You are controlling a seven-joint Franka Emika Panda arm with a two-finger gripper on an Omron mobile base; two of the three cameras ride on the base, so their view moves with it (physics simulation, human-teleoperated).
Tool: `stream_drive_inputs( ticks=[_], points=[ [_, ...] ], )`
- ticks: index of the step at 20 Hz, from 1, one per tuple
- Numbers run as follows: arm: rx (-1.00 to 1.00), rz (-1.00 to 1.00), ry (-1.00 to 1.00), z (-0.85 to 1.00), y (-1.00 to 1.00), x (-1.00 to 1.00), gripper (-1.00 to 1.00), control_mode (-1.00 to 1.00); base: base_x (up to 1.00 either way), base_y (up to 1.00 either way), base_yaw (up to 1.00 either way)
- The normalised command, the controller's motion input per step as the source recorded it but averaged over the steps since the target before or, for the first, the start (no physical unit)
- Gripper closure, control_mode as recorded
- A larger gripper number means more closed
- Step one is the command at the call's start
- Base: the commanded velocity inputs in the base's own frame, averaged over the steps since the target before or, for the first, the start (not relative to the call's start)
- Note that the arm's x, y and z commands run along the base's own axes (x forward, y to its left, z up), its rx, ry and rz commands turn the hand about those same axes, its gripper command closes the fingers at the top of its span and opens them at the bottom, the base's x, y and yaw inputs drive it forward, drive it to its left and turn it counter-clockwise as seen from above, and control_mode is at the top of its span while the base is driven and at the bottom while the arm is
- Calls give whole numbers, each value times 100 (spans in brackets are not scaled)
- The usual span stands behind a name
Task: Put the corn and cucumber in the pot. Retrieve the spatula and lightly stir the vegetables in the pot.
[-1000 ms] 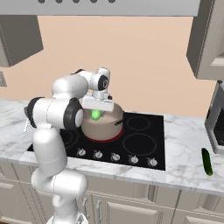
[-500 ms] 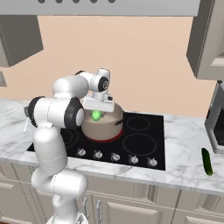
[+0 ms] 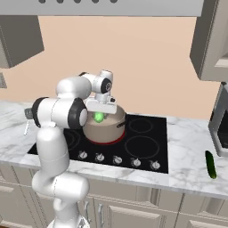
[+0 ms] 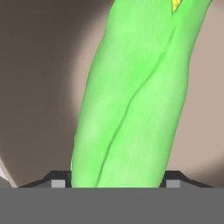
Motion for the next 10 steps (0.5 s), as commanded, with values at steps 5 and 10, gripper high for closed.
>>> stream_drive_inputs(
  ticks=[5, 10],
  points=[
    [0, 0, 0, 0, 0, 0, -100, -100, 0, 0, 0],
    [0, 0, 0, 0, 0, 0, -100, -100, 0, 0, 0]
  ],
)
